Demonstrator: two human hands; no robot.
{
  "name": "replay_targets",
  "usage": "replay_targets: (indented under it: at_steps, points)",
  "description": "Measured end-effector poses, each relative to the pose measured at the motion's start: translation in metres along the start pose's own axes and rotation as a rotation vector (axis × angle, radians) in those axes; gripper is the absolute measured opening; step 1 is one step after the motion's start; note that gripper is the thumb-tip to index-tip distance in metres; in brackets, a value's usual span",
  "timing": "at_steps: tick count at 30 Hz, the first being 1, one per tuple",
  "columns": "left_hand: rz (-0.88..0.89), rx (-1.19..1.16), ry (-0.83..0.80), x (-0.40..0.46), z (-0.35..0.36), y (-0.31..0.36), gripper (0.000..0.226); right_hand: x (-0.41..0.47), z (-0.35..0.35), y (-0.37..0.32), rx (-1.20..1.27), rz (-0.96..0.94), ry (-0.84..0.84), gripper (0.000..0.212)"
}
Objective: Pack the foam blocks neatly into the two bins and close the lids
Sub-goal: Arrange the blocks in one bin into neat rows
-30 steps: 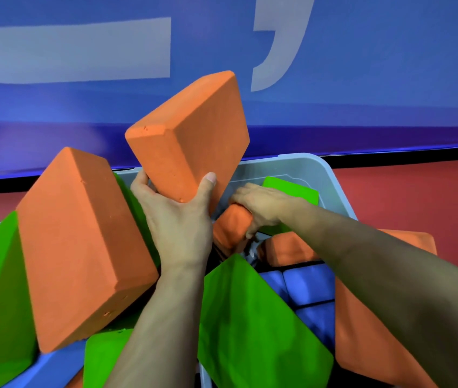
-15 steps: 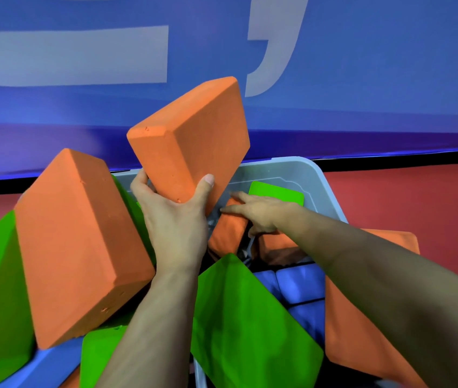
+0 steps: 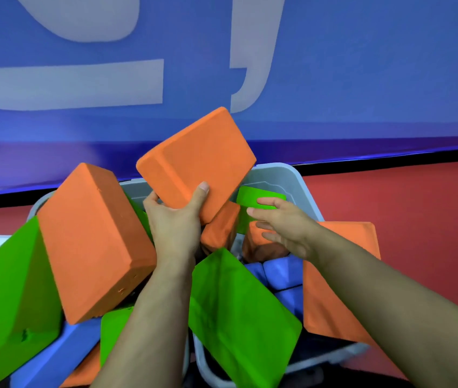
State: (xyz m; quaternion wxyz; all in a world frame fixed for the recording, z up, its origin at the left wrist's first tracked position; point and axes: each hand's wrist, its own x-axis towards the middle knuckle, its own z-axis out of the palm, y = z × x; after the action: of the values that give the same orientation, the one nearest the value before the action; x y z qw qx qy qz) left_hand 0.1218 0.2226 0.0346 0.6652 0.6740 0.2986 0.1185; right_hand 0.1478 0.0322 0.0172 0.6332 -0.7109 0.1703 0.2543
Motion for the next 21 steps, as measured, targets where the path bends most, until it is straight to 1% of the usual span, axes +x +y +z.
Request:
replay_targets:
  at_steps: [2,3,5,7,9,11,13,15,17,18,20,21]
  points:
    - [-0.095,-0.034,-0.026,-0.011,-0.002,0.005,0.082,-0.034,-0.001,-0.013,0.125,0.019,-0.018,0.065]
    - [-0.158,-0.077,-0.056,-0.017,-0.002,0.007,0.077,-0.048,-0.002,-0.018,0.166,0.028,-0.013,0.072]
    - [-0.304,-0.152,-0.144,-0.033,0.001,0.013,0.072,-0.072,-0.003,-0.020,0.237,0.060,-0.026,0.094]
    - [-0.394,-0.199,-0.245,-0.048,0.005,0.015,0.061,-0.086,-0.002,-0.017,0.277,0.087,-0.065,0.107]
    - [-0.425,-0.186,-0.321,-0.060,0.009,0.015,0.045,-0.093,0.002,-0.013,0.264,0.086,-0.094,0.109]
    - [-0.407,-0.122,-0.378,-0.069,0.008,0.013,0.040,-0.094,0.006,-0.010,0.233,0.059,-0.079,0.105]
    - [-0.378,-0.049,-0.439,-0.073,0.004,0.015,0.044,-0.090,0.009,-0.009,0.226,0.026,-0.029,0.100]
    - [-0.368,0.026,-0.534,-0.073,-0.002,0.018,0.051,-0.087,0.008,-0.009,0.276,-0.001,0.005,0.099]
    - [-0.298,0.161,-0.640,-0.066,-0.010,0.020,0.062,-0.083,0.001,-0.011,0.354,-0.037,0.038,0.089]
    - [-0.220,0.261,-0.649,-0.061,-0.014,0.019,0.074,-0.083,-0.002,-0.013,0.385,-0.055,0.063,0.084]
    - [-0.090,0.493,-0.552,-0.047,-0.021,0.007,0.098,-0.079,-0.010,-0.012,0.395,-0.094,0.138,0.084]
    - [-0.076,0.596,-0.499,-0.041,-0.025,-0.001,0.099,-0.077,-0.012,-0.010,0.372,-0.108,0.178,0.086]
